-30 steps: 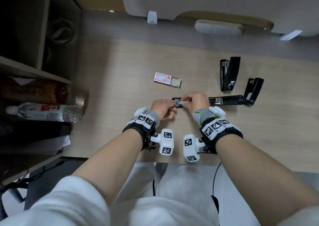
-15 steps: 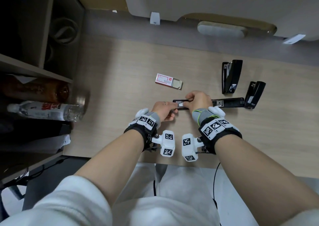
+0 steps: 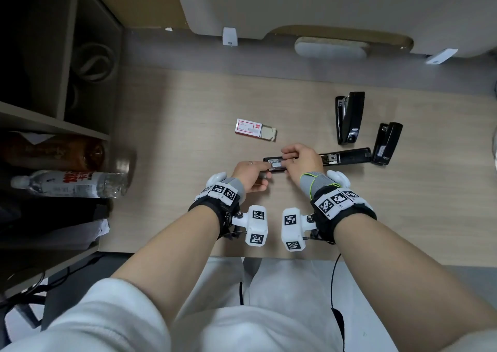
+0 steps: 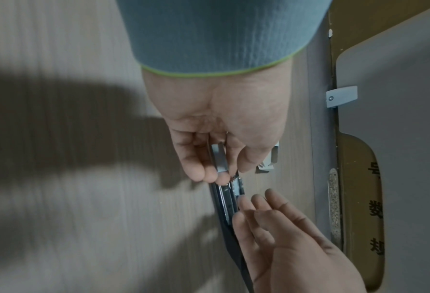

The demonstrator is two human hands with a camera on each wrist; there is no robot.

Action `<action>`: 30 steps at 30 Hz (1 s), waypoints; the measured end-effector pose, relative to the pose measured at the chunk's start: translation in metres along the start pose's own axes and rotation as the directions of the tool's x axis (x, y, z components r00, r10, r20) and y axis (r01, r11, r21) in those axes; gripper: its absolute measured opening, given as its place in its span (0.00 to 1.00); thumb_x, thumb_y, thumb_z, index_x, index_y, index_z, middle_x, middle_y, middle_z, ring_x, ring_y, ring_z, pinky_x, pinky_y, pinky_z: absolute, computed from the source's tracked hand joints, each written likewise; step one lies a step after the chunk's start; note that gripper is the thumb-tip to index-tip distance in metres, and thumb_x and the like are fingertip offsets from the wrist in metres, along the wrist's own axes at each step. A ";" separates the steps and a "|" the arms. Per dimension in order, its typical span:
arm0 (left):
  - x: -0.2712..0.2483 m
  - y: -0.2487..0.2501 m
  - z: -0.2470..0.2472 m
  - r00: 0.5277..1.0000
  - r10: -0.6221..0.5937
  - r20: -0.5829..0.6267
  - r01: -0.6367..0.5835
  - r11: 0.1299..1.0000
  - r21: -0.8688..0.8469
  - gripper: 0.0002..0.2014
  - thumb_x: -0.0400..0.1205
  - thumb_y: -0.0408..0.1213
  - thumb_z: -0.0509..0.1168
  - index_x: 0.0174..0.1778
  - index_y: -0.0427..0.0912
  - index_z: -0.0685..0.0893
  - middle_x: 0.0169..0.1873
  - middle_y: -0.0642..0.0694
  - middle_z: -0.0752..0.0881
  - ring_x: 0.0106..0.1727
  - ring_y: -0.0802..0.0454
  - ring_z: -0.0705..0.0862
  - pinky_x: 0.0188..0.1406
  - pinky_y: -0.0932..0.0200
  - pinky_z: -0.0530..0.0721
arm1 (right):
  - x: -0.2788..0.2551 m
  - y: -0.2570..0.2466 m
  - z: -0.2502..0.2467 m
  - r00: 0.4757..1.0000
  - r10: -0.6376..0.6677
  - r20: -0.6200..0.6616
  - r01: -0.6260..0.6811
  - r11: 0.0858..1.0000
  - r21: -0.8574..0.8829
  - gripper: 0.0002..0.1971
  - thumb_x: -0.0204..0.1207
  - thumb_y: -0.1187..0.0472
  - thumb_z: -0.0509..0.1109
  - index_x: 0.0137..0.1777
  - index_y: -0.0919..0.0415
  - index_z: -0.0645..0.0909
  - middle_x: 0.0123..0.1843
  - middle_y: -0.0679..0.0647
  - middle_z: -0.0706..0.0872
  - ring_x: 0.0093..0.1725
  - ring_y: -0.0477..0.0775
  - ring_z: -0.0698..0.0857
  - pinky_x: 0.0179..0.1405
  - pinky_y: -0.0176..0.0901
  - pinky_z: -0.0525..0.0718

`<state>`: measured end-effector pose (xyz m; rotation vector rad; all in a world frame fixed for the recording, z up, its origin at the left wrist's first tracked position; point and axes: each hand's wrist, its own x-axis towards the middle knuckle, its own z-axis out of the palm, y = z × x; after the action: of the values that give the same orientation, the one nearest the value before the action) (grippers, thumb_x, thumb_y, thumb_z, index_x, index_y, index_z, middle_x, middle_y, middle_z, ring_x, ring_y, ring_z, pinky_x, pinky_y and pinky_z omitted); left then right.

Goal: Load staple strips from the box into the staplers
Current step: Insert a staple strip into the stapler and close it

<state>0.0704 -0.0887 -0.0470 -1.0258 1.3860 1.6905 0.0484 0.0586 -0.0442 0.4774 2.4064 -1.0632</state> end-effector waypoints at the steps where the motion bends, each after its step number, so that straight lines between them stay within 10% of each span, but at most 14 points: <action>1: -0.001 0.001 0.000 1.000 0.014 -0.017 -0.014 1.000 -0.005 0.11 0.81 0.29 0.65 0.57 0.36 0.85 0.33 0.43 0.85 0.19 0.54 0.78 0.22 0.63 0.83 | -0.002 0.000 -0.002 1.000 -0.003 -0.017 0.003 1.000 -0.002 0.13 0.71 0.70 0.70 0.49 0.50 0.87 0.43 0.47 0.91 0.41 0.51 0.88 0.51 0.51 0.88; 5: -0.002 0.004 -0.002 0.990 0.121 -0.069 -0.124 0.991 -0.044 0.17 0.82 0.18 0.54 0.60 0.32 0.82 0.39 0.41 0.87 0.23 0.55 0.81 0.25 0.62 0.85 | -0.009 0.000 -0.007 0.999 0.021 0.025 -0.021 0.999 -0.025 0.11 0.73 0.66 0.69 0.46 0.49 0.88 0.43 0.45 0.91 0.47 0.50 0.89 0.54 0.39 0.83; 13: -0.007 0.004 0.002 0.983 0.182 0.002 -0.182 0.983 0.014 0.10 0.82 0.28 0.67 0.58 0.37 0.79 0.45 0.40 0.89 0.33 0.55 0.90 0.34 0.60 0.89 | -0.017 0.001 -0.008 0.988 -0.025 0.155 -0.009 0.976 0.217 0.17 0.59 0.64 0.87 0.46 0.51 0.87 0.42 0.46 0.90 0.41 0.42 0.87 0.52 0.31 0.83; 19: -0.010 -0.004 0.007 0.973 0.228 0.040 -0.231 0.961 0.149 0.06 0.78 0.29 0.73 0.39 0.42 0.84 0.29 0.47 0.90 0.26 0.58 0.86 0.25 0.66 0.80 | -0.024 0.019 -0.011 0.994 -0.031 0.106 0.016 0.991 0.135 0.06 0.66 0.57 0.83 0.41 0.48 0.89 0.33 0.40 0.88 0.33 0.37 0.83 0.39 0.32 0.81; 22: -0.012 -0.005 0.009 0.974 0.198 0.108 -0.218 0.952 0.215 0.03 0.78 0.29 0.73 0.41 0.41 0.87 0.31 0.47 0.89 0.26 0.58 0.84 0.28 0.65 0.80 | -0.028 0.032 -0.011 0.989 0.084 0.122 -0.106 0.976 0.190 0.06 0.68 0.62 0.80 0.37 0.50 0.86 0.28 0.47 0.88 0.27 0.50 0.83 0.33 0.47 0.83; 30: -0.016 -0.003 0.016 0.990 0.076 0.123 -0.113 0.934 0.338 0.04 0.78 0.37 0.71 0.44 0.40 0.88 0.34 0.44 0.89 0.27 0.55 0.82 0.26 0.66 0.75 | -0.040 0.044 -0.016 0.986 0.097 0.137 -0.133 0.948 0.289 0.06 0.72 0.63 0.79 0.42 0.53 0.86 0.25 0.48 0.85 0.25 0.53 0.80 0.31 0.47 0.78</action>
<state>0.0773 -0.0727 -0.0320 -0.6691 1.6101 1.4745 0.0984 0.0943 -0.0395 0.6270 2.0943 -1.3678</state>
